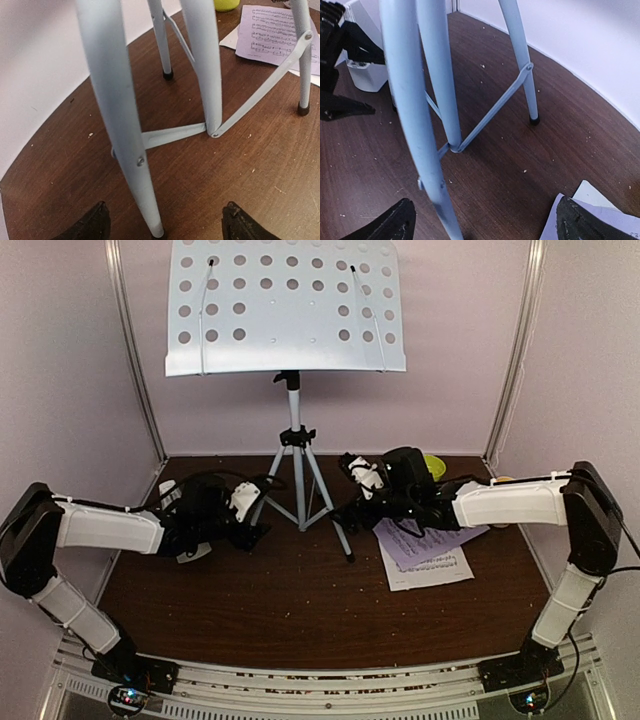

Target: Set up the instrument practice props

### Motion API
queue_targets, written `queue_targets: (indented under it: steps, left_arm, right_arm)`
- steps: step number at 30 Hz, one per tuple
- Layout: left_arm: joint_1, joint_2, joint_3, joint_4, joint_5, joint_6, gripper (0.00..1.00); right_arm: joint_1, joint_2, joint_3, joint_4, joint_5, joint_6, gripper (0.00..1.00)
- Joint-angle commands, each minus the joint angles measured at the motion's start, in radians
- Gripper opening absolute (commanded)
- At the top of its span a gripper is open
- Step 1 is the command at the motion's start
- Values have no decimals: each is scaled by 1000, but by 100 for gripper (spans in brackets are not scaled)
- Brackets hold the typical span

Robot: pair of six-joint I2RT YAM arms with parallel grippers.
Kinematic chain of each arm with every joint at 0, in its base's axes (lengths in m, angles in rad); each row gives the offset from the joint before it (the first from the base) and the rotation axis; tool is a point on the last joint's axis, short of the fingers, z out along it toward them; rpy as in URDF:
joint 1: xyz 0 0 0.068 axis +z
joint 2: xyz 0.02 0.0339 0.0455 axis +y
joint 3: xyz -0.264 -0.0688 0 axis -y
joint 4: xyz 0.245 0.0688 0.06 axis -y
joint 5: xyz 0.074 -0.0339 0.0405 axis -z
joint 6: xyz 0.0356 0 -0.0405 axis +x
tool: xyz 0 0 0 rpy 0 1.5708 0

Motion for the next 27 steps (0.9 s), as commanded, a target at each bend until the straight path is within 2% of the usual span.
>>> queue_targets:
  steps: [1, 7, 12, 17, 25, 27]
  left_arm:
    - [34, 35, 66, -77, 62, 25, 77]
    - [50, 102, 136, -106, 114, 44, 64]
    - [50, 154, 192, -146, 128, 44, 41]
    - [52, 157, 195, -165, 127, 35, 23]
    - [56, 121, 146, -186, 93, 19, 2]
    - [64, 113, 137, -199, 70, 18, 0]
  right_arm:
    - [-8, 68, 20, -24, -34, -5, 95]
    - [-9, 133, 65, 1, -70, 9, 79]
    - [-8, 154, 74, 20, -83, 20, 66]
    - [-8, 142, 55, 22, -72, 20, 44]
    - [-10, 92, -14, 21, -64, 65, 5]
    - [-10, 78, -29, 17, -66, 72, 0]
